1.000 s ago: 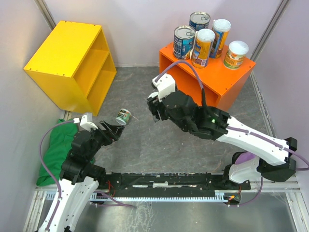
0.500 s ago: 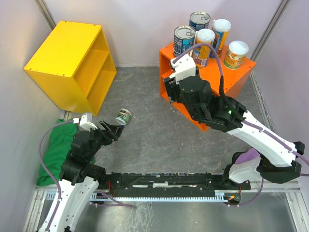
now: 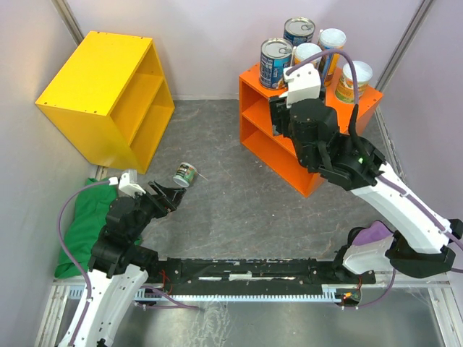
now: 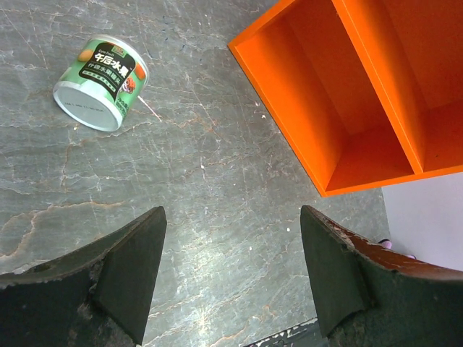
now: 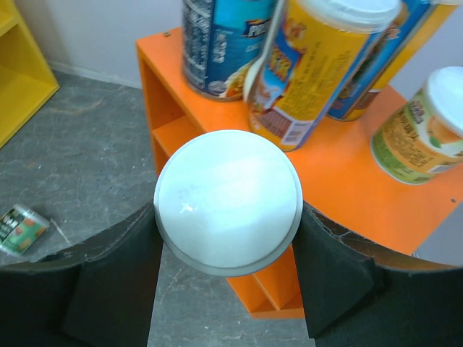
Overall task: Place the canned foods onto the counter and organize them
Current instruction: Place the canned food on the counter.
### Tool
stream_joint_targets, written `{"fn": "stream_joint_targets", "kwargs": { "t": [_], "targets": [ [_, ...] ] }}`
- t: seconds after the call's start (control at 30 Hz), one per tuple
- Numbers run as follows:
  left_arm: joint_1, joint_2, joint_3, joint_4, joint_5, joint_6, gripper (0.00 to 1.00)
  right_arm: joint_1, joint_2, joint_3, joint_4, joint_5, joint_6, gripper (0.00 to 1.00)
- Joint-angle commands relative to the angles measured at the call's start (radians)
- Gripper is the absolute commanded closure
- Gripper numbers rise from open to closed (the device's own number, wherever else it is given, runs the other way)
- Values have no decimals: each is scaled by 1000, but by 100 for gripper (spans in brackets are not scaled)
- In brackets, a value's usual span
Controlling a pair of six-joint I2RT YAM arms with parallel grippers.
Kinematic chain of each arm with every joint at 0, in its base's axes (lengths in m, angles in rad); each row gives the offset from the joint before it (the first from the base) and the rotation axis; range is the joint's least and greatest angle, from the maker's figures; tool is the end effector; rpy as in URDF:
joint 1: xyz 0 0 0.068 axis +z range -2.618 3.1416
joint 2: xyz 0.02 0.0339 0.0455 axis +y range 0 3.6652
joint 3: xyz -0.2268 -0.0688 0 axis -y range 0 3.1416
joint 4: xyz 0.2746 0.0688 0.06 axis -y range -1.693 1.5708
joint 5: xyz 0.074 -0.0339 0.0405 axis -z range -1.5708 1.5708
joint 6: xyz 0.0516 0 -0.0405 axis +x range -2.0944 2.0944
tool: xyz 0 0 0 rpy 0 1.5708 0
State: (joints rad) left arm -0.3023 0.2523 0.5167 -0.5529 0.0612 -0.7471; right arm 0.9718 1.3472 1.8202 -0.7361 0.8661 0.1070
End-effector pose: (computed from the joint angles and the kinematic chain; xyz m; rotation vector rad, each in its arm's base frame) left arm 0.1614 -0.0536 0.2641 -0.3833 1.8950 -0.7739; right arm 0.1963 0.2178 0.4852 -0.1597 1.7327 -0.0051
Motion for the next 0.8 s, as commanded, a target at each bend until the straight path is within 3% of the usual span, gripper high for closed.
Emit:
{"fn": "stream_joint_targets", "kwargs": {
  "t": [0.0, 0.27, 0.77],
  "targets": [
    [5, -2, 42, 0, 5, 15, 19, -50, -17, 79, 65, 60, 4, 98],
    [4, 9, 49, -5, 3, 23, 19, -156, 0, 99, 49, 77, 27, 99],
    [6, 32, 56, -1, 5, 35, 19, -377, 32, 89, 16, -73, 168, 98]
  ]
}}
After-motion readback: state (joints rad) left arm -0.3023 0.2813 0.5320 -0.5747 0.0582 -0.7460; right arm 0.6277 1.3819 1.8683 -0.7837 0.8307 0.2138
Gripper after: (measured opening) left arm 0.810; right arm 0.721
